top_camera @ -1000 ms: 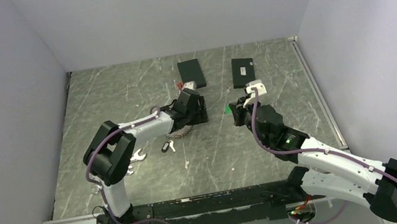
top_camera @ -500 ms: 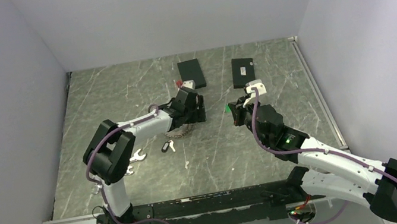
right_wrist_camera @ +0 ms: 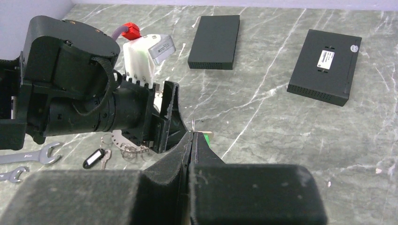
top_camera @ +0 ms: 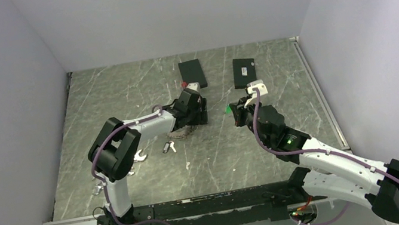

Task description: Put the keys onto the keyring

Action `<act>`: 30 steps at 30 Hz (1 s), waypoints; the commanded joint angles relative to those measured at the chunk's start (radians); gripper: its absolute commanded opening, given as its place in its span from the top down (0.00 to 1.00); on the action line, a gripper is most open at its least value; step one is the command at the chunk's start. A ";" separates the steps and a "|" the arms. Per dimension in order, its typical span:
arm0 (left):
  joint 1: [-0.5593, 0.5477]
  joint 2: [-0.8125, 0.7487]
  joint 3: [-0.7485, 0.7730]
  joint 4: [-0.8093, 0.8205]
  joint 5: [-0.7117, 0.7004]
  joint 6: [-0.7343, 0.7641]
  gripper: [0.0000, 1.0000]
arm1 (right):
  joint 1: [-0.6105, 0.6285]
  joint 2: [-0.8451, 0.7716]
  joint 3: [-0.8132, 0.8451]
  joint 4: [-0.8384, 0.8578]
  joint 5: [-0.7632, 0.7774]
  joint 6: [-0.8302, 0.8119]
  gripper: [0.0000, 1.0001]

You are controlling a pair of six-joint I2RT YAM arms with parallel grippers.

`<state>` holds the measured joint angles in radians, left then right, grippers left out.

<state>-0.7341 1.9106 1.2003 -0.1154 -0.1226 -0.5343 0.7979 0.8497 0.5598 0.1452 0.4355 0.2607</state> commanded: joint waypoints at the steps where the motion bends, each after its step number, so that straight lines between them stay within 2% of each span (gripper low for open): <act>1: -0.004 0.010 0.023 0.009 0.048 0.010 0.34 | 0.000 -0.018 -0.009 0.056 -0.007 -0.006 1.00; 11: -0.083 -0.126 -0.117 0.012 0.071 0.114 0.47 | 0.000 -0.026 -0.011 0.056 0.000 -0.009 1.00; 15: -0.083 -0.232 -0.204 -0.024 0.106 0.184 0.48 | 0.000 -0.027 -0.012 0.058 0.000 -0.009 1.00; 21: -0.056 -0.476 -0.300 -0.197 -0.052 0.233 0.50 | 0.001 -0.028 -0.014 0.068 -0.008 -0.008 1.00; 24: -0.027 -0.544 -0.318 -0.247 -0.098 0.155 0.47 | 0.001 -0.023 -0.014 0.074 -0.013 -0.008 1.00; 26: -0.027 -0.551 -0.294 -0.287 -0.136 0.046 0.44 | 0.001 -0.020 -0.012 0.074 -0.014 -0.008 1.00; 28: -0.026 -0.515 -0.230 -0.399 -0.232 -0.147 0.35 | 0.001 -0.019 -0.013 0.076 -0.014 -0.008 1.00; 30: -0.021 -0.437 -0.139 -0.587 -0.313 -0.370 0.28 | 0.000 -0.020 -0.015 0.080 -0.014 -0.008 1.00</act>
<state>-0.7597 1.3762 0.9276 -0.4049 -0.2508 -0.5156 0.7982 0.8394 0.5537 0.1673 0.4351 0.2577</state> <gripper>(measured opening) 0.664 0.010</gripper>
